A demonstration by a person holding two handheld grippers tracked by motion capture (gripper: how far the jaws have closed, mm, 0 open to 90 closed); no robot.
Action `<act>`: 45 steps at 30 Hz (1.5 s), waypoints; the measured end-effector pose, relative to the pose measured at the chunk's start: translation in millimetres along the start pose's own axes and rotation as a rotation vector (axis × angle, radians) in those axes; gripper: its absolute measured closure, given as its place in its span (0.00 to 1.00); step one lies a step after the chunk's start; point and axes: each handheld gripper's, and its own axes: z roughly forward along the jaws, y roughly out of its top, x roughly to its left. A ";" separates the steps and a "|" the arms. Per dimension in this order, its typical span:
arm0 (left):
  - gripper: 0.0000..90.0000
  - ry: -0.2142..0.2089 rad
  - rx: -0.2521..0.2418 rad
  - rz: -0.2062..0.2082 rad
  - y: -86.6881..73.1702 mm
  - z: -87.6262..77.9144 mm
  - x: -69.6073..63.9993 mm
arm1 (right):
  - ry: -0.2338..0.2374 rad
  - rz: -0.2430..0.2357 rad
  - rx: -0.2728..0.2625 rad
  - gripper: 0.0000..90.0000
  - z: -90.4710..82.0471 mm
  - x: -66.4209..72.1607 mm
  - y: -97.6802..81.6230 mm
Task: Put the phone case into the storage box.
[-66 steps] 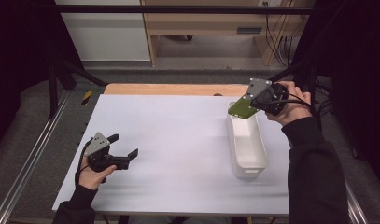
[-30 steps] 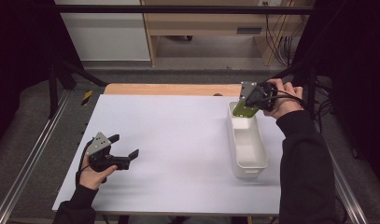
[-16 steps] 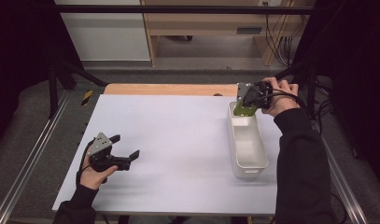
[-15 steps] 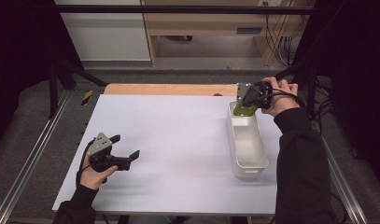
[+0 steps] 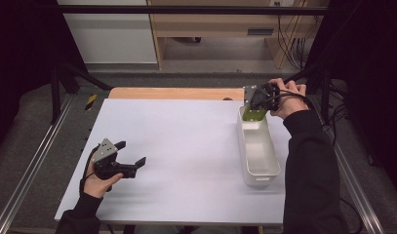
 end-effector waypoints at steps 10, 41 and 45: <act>0.00 0.001 0.003 0.002 -0.4 0.3 0.5 | 0.035 -0.025 0.005 0.89 16.3 -5.1 3.0; 0.00 0.007 0.007 0.004 -0.9 0.6 1.5 | 0.089 -0.031 -0.020 0.89 40.7 -17.4 -1.3; 0.00 0.008 0.009 0.006 -0.9 0.7 1.7 | 0.097 -0.035 -0.026 0.89 44.3 -18.1 -1.3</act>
